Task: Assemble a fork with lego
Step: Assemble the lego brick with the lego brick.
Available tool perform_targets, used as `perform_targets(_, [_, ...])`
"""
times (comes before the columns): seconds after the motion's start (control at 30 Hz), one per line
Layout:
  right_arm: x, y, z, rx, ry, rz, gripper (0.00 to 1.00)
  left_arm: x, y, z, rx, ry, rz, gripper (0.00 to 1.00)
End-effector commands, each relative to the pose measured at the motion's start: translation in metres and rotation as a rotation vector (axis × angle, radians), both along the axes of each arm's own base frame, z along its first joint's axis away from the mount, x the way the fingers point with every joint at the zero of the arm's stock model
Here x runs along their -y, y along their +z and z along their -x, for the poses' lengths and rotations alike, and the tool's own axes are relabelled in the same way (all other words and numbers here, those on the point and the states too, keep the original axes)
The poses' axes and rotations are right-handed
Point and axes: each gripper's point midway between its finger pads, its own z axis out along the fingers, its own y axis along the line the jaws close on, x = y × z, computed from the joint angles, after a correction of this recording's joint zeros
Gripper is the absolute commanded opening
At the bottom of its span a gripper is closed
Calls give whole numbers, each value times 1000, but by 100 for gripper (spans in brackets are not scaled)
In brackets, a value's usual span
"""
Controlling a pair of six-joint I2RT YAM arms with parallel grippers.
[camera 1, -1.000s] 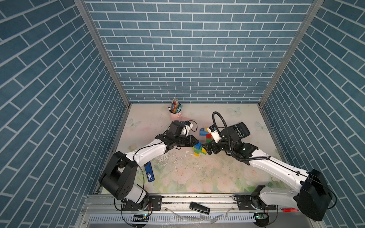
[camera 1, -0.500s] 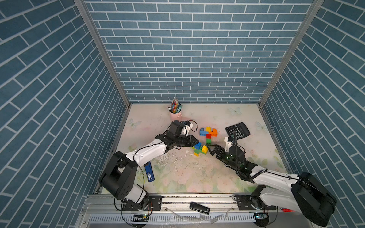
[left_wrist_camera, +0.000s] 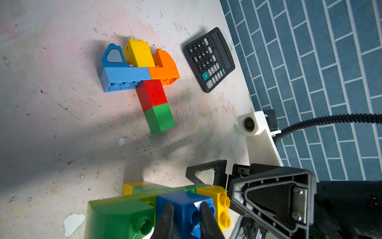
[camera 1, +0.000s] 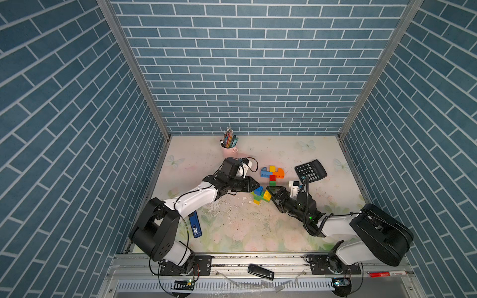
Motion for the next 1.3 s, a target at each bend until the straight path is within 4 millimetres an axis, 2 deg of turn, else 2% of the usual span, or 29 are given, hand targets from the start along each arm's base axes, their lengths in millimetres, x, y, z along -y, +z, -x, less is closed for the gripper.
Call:
perform_targets(0.0, [-6, 17, 2, 5, 26, -88, 94, -8, -16, 10, -56, 2, -44, 24])
perform_targets(0.17, [-7, 15, 6, -5, 49, -82, 84, -9, -18, 10, -59, 1, -47, 24])
perform_targets(0.5, [-19, 16, 10, -6, 115, -89, 72, -11, -20, 12, -61, 6, -54, 23])
perform_targets(0.83, [-15, 2, 12, -43, 100, -60, 60, -11, -19, 12, -61, 7, -54, 23])
perform_targets(1.1, [-10, -9, 15, -74, 85, -27, 55, -11, -18, 12, -58, 8, -52, 23])
perform_targets(1.2, [-9, -9, 14, -70, 81, -23, 56, -11, -19, 12, -60, 7, -52, 23])
perform_targets(1.27, [-8, -7, 14, -54, 79, -12, 74, -11, -19, 12, -59, 7, -51, 23])
